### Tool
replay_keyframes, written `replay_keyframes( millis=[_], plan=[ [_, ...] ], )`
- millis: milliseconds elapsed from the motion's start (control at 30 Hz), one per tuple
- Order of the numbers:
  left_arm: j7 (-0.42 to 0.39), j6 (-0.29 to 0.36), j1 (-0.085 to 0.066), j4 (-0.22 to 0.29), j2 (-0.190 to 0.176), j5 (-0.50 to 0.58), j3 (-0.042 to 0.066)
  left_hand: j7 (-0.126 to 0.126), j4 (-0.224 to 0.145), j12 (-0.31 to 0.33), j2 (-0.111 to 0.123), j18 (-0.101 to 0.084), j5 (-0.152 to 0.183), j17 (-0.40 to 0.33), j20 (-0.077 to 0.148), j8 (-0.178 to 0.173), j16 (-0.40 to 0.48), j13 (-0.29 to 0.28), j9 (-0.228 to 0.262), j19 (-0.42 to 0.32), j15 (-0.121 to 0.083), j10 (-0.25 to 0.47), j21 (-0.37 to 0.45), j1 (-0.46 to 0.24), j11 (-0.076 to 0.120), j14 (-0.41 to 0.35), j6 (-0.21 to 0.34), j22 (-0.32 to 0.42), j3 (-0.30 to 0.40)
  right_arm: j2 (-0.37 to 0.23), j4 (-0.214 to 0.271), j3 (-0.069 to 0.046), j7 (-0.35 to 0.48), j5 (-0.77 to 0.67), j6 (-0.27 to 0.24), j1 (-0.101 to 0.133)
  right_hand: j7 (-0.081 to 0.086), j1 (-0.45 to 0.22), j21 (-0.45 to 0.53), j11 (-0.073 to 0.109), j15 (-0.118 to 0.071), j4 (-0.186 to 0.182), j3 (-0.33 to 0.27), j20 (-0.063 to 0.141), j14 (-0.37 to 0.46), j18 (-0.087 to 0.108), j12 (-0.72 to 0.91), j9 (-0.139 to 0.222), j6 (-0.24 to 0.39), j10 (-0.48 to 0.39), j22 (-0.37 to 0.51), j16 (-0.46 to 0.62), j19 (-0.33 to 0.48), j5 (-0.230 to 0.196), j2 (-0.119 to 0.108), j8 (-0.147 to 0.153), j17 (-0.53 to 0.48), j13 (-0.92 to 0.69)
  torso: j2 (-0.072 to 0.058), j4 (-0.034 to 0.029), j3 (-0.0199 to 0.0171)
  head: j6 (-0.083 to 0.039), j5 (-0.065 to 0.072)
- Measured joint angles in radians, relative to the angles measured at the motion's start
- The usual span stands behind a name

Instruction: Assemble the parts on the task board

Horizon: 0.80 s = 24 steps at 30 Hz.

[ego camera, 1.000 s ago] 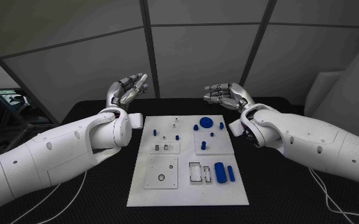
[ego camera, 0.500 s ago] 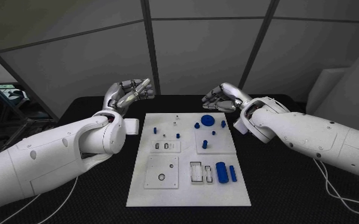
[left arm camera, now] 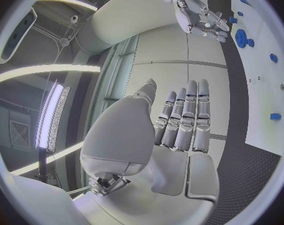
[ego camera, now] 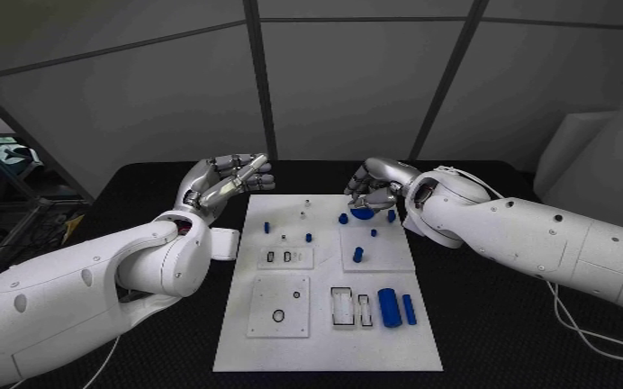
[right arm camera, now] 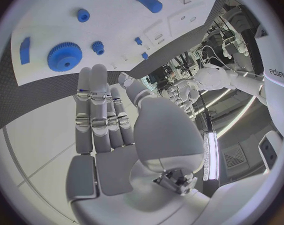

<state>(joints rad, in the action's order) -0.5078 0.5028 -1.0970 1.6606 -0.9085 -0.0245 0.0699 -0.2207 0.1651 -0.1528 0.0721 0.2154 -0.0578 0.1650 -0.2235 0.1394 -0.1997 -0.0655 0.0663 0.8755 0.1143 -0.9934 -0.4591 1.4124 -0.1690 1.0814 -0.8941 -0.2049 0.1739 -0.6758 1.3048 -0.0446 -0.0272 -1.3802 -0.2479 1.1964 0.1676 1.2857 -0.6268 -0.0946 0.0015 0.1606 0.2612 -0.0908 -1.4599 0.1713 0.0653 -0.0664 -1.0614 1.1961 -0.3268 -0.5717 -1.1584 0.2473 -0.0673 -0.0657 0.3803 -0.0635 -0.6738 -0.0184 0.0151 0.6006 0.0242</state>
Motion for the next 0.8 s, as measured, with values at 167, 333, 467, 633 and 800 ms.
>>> replay_keyframes(
  millis=[167, 333, 467, 633, 800],
  plan=[
    [0.006, -0.007, 0.000, 0.013, -0.003, -0.005, 0.000, -0.001, 0.000, 0.000, 0.000, 0.000, 0.000, 0.001, 0.000, -0.004, 0.004, 0.000, 0.000, 0.000, 0.004, 0.002, 0.000, 0.000, -0.002, -0.004, 0.001, 0.000, 0.000, 0.011, 0.000, 0.000, -0.038, -0.070, 0.028, 0.004, 0.000, -0.007, -0.088, 0.002, 0.000, -0.019, 0.019, 0.000, 0.000, 0.000, 0.000, 0.000, 0.001, -0.005, -0.057, -0.252, 0.000, 0.005, -0.007, 0.000, 0.239, 0.000, -0.026, -0.0002, 0.0029, -0.007, 0.004],
    [0.010, -0.011, 0.000, 0.018, -0.003, -0.007, 0.000, -0.001, -0.005, 0.007, 0.000, 0.000, 0.000, 0.002, 0.000, -0.008, 0.006, 0.000, 0.000, 0.000, 0.004, 0.004, 0.000, 0.000, -0.004, -0.004, 0.001, 0.000, 0.000, 0.020, 0.001, 0.000, -0.063, -0.111, 0.056, 0.004, -0.003, -0.012, -0.146, 0.001, 0.000, -0.031, 0.031, 0.000, 0.000, 0.000, 0.000, 0.000, 0.015, -0.014, -0.096, -0.442, 0.000, 0.005, -0.022, 0.000, 0.439, 0.000, -0.043, -0.0007, 0.0045, -0.009, 0.008],
    [0.013, -0.014, 0.000, 0.021, -0.003, -0.008, 0.000, -0.001, -0.005, 0.007, 0.000, 0.000, 0.000, 0.002, 0.000, -0.008, 0.006, 0.000, 0.000, 0.000, 0.004, 0.005, 0.000, 0.000, -0.005, -0.004, 0.001, 0.000, 0.000, 0.024, 0.001, 0.000, -0.079, -0.132, 0.078, 0.005, 0.000, -0.008, -0.173, -0.002, 0.000, -0.036, 0.036, -0.008, 0.000, 0.000, 0.000, 0.000, 0.023, -0.033, -0.115, -0.511, 0.008, 0.005, -0.029, 0.000, 0.512, 0.000, -0.052, -0.0018, 0.0052, -0.011, 0.011],
    [0.016, -0.015, 0.000, 0.025, -0.005, -0.009, 0.000, -0.003, -0.005, 0.012, 0.000, 0.000, 0.000, 0.004, 0.000, -0.012, 0.011, 0.000, 0.000, 0.000, 0.004, 0.005, 0.000, 0.000, -0.005, -0.004, 0.003, -0.001, 0.000, 0.028, 0.001, 0.000, -0.091, -0.148, 0.096, 0.005, -0.002, -0.008, -0.219, -0.005, 0.000, -0.039, 0.039, -0.008, 0.000, 0.000, 0.000, 0.000, 0.025, -0.037, -0.165, -0.568, 0.008, 0.005, -0.029, 0.000, 0.573, 0.000, -0.057, -0.0029, 0.0056, -0.015, 0.008],
    [0.018, -0.016, 0.000, 0.026, -0.006, -0.009, 0.001, -0.004, -0.008, 0.012, 0.000, 0.000, 0.000, 0.004, 0.000, -0.012, 0.011, 0.000, 0.000, 0.000, 0.004, 0.009, -0.004, 0.000, -0.009, -0.004, 0.004, -0.001, -0.003, 0.035, 0.001, 0.000, -0.098, -0.160, 0.105, 0.005, -0.003, -0.008, -0.256, -0.005, 0.004, -0.045, 0.040, -0.015, -0.004, 0.000, 0.000, 0.000, 0.026, -0.037, -0.207, -0.607, 0.001, 0.005, -0.029, 0.000, 0.615, 0.000, -0.060, -0.0036, 0.0061, -0.017, 0.004]
  ],
)
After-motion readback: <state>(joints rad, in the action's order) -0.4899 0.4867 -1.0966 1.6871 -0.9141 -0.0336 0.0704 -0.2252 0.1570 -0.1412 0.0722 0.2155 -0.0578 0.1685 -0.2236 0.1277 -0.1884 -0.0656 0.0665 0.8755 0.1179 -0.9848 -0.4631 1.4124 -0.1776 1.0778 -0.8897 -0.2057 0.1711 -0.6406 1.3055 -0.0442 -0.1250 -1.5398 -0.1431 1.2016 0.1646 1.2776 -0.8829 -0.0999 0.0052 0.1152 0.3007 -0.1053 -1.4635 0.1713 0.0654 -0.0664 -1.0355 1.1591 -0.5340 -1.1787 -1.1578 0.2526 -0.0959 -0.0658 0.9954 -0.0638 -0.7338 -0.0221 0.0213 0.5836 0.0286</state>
